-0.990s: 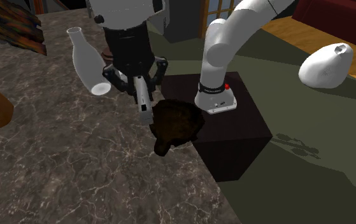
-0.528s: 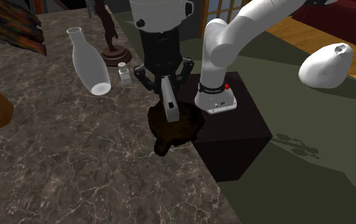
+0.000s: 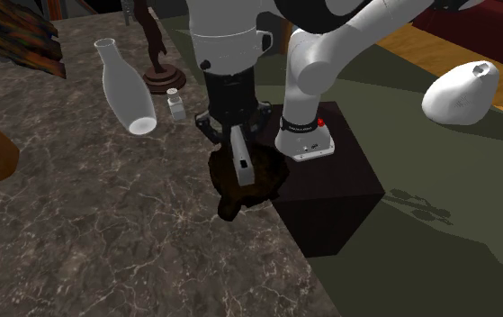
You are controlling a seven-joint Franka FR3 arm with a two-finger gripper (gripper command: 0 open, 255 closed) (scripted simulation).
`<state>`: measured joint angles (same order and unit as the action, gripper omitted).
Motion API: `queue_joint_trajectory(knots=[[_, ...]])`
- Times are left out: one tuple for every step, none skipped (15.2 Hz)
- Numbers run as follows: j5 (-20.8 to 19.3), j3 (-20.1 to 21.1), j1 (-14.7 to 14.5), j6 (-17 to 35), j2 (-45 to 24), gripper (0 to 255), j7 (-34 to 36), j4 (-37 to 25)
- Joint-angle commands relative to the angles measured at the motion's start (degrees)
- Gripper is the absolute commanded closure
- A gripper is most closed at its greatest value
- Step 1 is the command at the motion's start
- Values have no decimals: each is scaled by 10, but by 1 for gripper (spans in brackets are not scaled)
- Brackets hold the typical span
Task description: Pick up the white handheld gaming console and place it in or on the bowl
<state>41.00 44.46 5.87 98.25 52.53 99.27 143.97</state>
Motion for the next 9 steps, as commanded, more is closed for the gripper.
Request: queue_joint_trajectory(knots=[[8,11,-1,16,-2,255,-3,12],[12,16,-1,23,-3,255,-4,18],[16,20,-1,29,-4,255,-6,24],[16,20,-1,29,-4,255,-6,24],[16,20,-1,29,-4,255,-6,24],[16,20,-1,29,-4,255,-6,24],[16,20,-1,29,-4,255,-6,24],[16,20,-1,29,-4,255,-6,24],[16,20,-1,29,-4,255,-6,24]])
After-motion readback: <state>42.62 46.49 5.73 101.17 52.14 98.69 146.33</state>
